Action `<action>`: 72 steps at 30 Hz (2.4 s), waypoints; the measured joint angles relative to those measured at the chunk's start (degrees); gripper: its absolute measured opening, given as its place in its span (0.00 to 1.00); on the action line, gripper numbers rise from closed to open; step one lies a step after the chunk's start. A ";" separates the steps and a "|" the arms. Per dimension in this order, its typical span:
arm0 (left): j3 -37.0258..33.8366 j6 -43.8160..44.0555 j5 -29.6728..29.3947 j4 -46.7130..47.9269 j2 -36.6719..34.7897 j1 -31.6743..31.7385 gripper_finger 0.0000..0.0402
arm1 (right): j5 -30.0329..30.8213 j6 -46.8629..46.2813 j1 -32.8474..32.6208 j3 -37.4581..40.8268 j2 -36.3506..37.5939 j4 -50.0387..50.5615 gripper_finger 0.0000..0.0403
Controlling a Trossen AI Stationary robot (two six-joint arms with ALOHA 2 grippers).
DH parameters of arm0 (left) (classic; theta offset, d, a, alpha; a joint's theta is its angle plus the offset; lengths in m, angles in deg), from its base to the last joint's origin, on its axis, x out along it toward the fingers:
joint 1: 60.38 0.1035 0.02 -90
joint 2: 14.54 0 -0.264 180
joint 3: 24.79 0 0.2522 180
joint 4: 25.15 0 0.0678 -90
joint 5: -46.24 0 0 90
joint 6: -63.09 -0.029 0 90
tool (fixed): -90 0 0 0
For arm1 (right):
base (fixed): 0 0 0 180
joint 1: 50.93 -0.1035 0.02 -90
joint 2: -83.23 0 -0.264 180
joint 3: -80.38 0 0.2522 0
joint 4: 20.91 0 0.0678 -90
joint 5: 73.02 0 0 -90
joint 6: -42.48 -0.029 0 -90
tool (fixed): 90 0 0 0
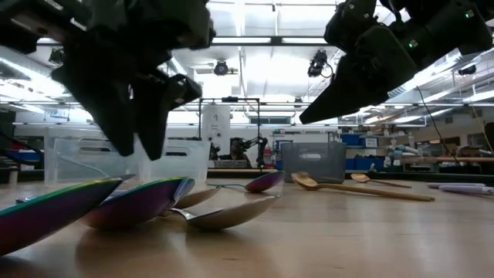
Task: Sort silverware by color (type)
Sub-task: Put the purple spoon into the right transparent bin
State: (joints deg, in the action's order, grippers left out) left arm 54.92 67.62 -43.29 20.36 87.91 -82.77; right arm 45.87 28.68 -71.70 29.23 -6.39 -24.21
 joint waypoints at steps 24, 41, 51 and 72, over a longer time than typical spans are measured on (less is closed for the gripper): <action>7.27 5.35 -0.53 17.14 -3.28 4.09 0.28 | -0.02 -0.12 0.02 -0.02 -0.02 0.43 0.33; 7.16 10.17 4.84 9.46 5.31 1.36 0.43 | -0.01 -0.17 0.02 0.00 -0.02 -0.07 0.33; 7.14 6.02 1.02 8.27 6.83 0.21 0.43 | 0.00 -0.21 0.28 -0.02 -0.02 -0.13 0.33; 7.51 1.12 -5.86 11.36 11.32 -0.41 0.28 | -0.22 -0.62 0.31 -0.02 -0.02 0.02 0.33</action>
State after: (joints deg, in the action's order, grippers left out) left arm 62.42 68.75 -49.15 31.71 99.23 -83.18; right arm 45.65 28.06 -71.40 29.21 -6.41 -24.19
